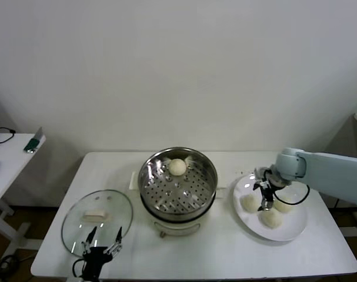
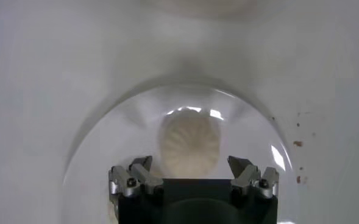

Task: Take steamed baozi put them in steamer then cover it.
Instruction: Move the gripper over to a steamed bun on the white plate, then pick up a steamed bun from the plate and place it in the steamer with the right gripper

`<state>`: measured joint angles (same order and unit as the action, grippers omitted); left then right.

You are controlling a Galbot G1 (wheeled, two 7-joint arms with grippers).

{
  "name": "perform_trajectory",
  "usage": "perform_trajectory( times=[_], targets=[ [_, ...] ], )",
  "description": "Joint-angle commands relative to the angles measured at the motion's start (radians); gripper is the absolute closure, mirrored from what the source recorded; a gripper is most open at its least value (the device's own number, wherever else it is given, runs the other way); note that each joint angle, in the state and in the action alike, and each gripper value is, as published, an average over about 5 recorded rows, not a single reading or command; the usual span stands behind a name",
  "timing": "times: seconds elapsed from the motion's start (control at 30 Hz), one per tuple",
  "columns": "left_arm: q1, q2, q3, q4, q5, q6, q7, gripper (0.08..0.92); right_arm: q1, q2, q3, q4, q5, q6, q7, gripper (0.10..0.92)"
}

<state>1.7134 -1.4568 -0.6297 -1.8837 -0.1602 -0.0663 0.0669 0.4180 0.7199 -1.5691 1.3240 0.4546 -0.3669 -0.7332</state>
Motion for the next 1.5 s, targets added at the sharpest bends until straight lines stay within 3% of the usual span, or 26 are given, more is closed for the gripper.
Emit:
perform_trajectory(
  times=[0.03, 0.53, 0.8, 1.13, 1.3, 1.5],
  targets=[
    [0.000, 0.000, -0.001, 0.002, 0.000, 0.000, 0.000, 0.177, -0.107, 0.014, 0.086, -0.040, -0.032, -0.034, 0.022, 0.204],
    [0.001, -0.003, 0.000, -0.001, 0.008, 0.000, -0.001, 0.177, -0.072, 0.014, 0.091, -0.037, -0.029, -0.022, -0.007, 0.376],
    [0.001, -0.002, 0.006, -0.001, 0.011, 0.000, -0.003, 0.177, 0.361, 0.013, -0.194, 0.056, 0.102, 0.034, -0.079, 0.381],
    [-0.002, 0.005, 0.013, 0.000, 0.012, 0.001, -0.002, 0.177, 0.859, 0.204, -0.296, 0.251, 0.418, 0.027, -0.158, 0.381],
    [-0.003, 0.010, 0.014, -0.005, 0.012, 0.003, 0.000, 0.177, 0.842, 0.360, -0.148, 0.290, 0.554, -0.064, -0.086, 0.380],
    [-0.004, 0.013, 0.009, -0.012, 0.013, 0.004, 0.002, 0.177, 0.670, 0.548, -0.049, 0.256, 0.598, -0.156, 0.035, 0.381]
  ],
)
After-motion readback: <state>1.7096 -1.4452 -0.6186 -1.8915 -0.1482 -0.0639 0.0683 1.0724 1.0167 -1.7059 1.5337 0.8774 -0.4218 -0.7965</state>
